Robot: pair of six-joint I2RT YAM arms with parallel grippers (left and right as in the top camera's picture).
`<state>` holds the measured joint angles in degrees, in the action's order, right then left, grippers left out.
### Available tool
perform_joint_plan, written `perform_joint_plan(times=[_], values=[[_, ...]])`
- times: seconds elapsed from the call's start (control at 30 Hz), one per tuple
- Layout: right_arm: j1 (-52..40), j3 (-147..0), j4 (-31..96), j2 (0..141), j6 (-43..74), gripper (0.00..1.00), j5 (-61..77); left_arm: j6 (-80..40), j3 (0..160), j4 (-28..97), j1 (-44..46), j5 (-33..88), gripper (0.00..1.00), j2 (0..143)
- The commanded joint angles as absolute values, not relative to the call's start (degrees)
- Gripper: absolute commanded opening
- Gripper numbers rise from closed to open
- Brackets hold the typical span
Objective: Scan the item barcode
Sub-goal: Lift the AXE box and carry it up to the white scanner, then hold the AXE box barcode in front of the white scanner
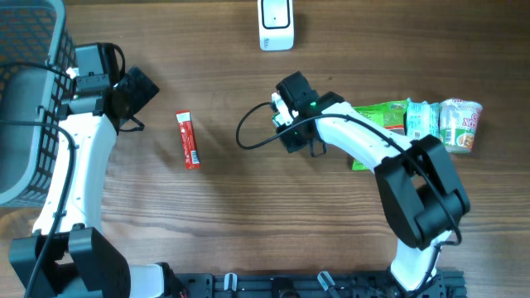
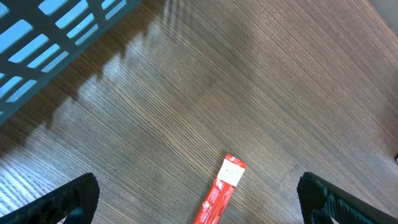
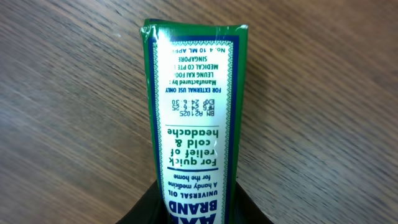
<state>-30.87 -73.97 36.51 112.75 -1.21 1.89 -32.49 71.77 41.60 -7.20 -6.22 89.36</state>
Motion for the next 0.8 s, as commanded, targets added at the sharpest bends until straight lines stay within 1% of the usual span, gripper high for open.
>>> perform_joint_plan(times=[0.0,0.17,0.27,0.5,0.53,0.63,0.7,0.77], values=[[-30.9,-76.8,36.5,105.5,-3.9,0.24,2.3,-33.3,72.4,41.6,-7.3,-7.2,1.0,89.4],[-30.9,-83.4,40.4,101.4,-7.2,0.24,-5.5,-33.3,72.4,41.6,-7.3,-7.2,1.0,89.4],[-30.9,-96.1,47.9,102.9,-10.5,0.25,-9.4,-33.3,72.4,41.6,-7.3,-7.2,1.0,89.4],[-30.9,-123.2,55.4,110.8,-14.9,0.17,-15.5,-33.3,72.4,41.6,-7.3,-7.2,1.0,89.4],[-30.9,-126.1,54.9,112.6,-16.6,0.15,-17.9,-33.3,72.4,41.6,-7.3,-7.2,1.0,89.4],[-30.9,-126.8,49.8,115.4,-23.1,0.14,-23.4,-33.3,72.4,41.6,-7.3,-7.2,1.0,89.4],[-30.9,-126.8,45.2,118.3,-27.7,0.19,-26.9,-33.3,72.4,41.6,-7.3,-7.2,1.0,89.4],[-30.9,-126.8,40.4,122.1,-34.7,0.19,-29.6,-33.3,72.4,41.6,-7.3,-7.2,1.0,89.4]])
